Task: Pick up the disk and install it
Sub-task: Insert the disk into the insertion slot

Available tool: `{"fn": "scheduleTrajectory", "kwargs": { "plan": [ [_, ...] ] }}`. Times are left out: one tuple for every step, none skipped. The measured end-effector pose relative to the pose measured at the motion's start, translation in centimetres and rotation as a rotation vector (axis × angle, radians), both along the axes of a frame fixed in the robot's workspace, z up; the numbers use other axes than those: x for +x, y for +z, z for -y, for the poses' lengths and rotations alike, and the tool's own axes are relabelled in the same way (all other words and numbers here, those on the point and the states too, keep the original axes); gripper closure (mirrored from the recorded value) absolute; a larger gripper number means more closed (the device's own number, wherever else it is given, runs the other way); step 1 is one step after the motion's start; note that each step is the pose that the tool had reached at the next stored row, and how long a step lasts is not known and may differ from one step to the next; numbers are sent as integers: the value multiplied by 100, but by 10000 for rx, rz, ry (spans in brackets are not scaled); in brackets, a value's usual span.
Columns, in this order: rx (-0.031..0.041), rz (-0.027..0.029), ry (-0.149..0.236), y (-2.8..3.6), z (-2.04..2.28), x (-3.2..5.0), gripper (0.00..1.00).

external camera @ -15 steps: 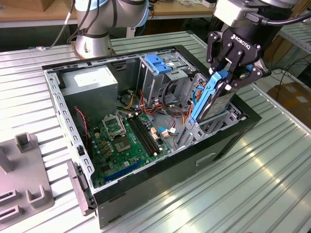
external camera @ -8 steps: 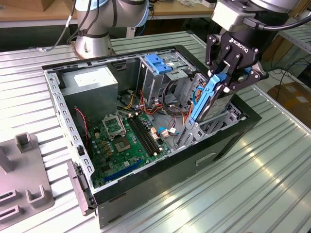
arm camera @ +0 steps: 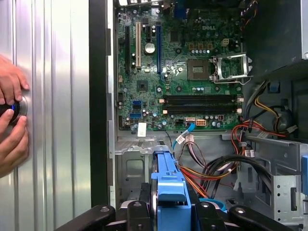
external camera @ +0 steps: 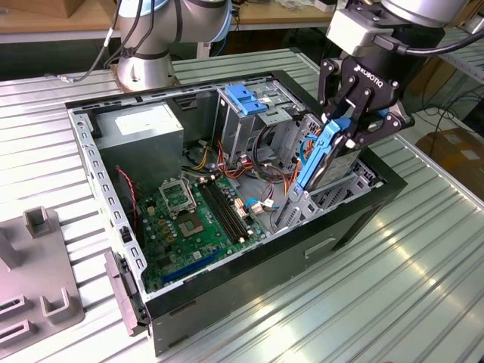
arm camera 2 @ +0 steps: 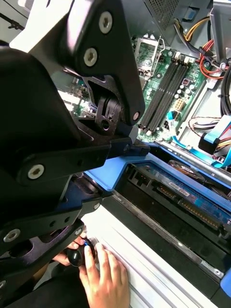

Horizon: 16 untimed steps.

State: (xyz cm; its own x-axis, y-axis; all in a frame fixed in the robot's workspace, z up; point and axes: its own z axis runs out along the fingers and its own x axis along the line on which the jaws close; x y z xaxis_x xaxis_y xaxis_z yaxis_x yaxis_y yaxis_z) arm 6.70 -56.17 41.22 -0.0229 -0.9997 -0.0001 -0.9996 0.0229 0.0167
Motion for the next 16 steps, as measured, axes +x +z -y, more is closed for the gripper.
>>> {"fn": "scheduleTrajectory", "kwargs": {
  "plan": [
    [-1,-1,0,-9,0,0,63],
    [-2,-1,0,-16,0,0,63],
    [-1,-1,0,-27,0,0,63],
    [0,-1,0,-34,1,0,63],
    [0,-2,0,-45,1,0,63],
    [-2,-3,0,-51,1,0,63],
    [-1,-4,0,-67,1,0,63],
    [-2,-5,0,-74,1,0,63],
    [-1,-6,0,-83,1,0,63],
    [0,-7,0,-91,1,0,63],
    [-1,-8,1,-99,1,0,63],
    [-2,-9,1,-107,1,0,63],
    [-1,-10,1,-115,1,0,63],
    [-1,-11,0,-124,1,0,63],
    [-1,-12,0,-132,1,0,63],
    [-1,-14,0,-145,1,0,63]
  ]
}}
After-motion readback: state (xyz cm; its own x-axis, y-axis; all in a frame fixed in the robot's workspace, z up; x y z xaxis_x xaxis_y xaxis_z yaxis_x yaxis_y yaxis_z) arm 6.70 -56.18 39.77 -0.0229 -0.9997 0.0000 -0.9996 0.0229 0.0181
